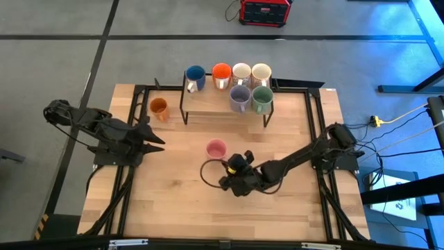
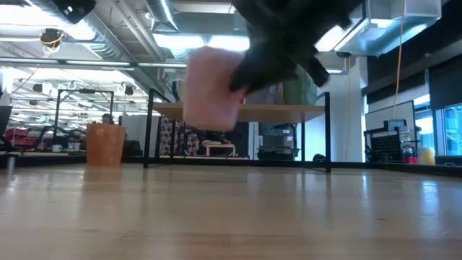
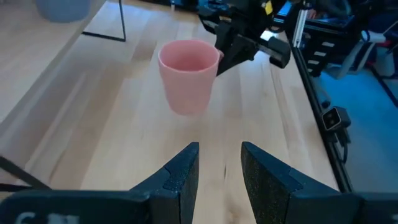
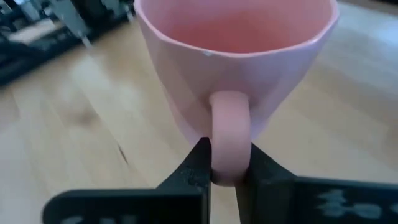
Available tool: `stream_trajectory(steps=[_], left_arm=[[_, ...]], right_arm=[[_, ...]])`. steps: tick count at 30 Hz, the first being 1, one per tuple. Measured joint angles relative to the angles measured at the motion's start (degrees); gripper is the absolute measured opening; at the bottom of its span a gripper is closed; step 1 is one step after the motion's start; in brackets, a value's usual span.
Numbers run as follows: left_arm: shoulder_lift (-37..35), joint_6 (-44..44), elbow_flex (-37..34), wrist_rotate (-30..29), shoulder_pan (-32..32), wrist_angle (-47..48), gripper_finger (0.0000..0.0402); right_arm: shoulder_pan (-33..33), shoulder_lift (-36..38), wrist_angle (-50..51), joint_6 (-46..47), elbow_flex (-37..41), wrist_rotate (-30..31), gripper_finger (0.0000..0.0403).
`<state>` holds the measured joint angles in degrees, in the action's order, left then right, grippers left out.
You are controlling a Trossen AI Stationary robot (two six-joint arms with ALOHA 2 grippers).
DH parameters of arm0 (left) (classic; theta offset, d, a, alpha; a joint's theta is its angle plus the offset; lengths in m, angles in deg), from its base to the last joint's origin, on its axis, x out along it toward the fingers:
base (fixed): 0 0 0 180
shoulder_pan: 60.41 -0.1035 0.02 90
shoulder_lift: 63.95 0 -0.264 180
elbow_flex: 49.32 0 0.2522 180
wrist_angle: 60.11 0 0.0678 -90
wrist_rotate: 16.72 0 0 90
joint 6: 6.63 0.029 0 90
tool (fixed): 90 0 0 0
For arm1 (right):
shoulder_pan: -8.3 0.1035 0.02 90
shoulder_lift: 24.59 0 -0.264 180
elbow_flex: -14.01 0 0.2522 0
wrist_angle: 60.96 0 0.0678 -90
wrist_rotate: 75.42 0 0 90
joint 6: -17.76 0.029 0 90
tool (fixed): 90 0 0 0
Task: Place coffee mugs
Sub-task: Put the pink mug on the shelf
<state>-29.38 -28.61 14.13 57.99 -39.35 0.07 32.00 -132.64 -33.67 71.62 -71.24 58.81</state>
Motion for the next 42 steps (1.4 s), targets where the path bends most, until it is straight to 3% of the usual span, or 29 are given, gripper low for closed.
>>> stream_trajectory(steps=[5,11,18,29,42], left_arm=[[-2.97,-0.17,0.0,0.99,-0.01,1.94,0.0114],[-4.85,-0.44,0.01,1.29,0.01,2.12,0.0114],[-5.03,-0.5,0.01,1.29,-0.01,2.09,0.0114],[-5.0,-0.52,-0.01,1.29,0.0,4.69,0.0114],[-5.0,-0.55,0.01,0.96,-0.01,5.04,0.0114]], right_arm=[[-3.1,0.0,0.4,-4.8,-6.31,0.6,0.0018],[-6.02,0.0,5.61,-5.85,-12.66,6.51,0.0018],[-8.67,-0.79,16.4,-0.85,-21.23,12.53,0.0018],[-13.0,-10.17,32.57,7.94,-37.26,13.62,0.0018],[-16.78,-11.08,34.54,12.06,-37.9,11.91,0.0018]])
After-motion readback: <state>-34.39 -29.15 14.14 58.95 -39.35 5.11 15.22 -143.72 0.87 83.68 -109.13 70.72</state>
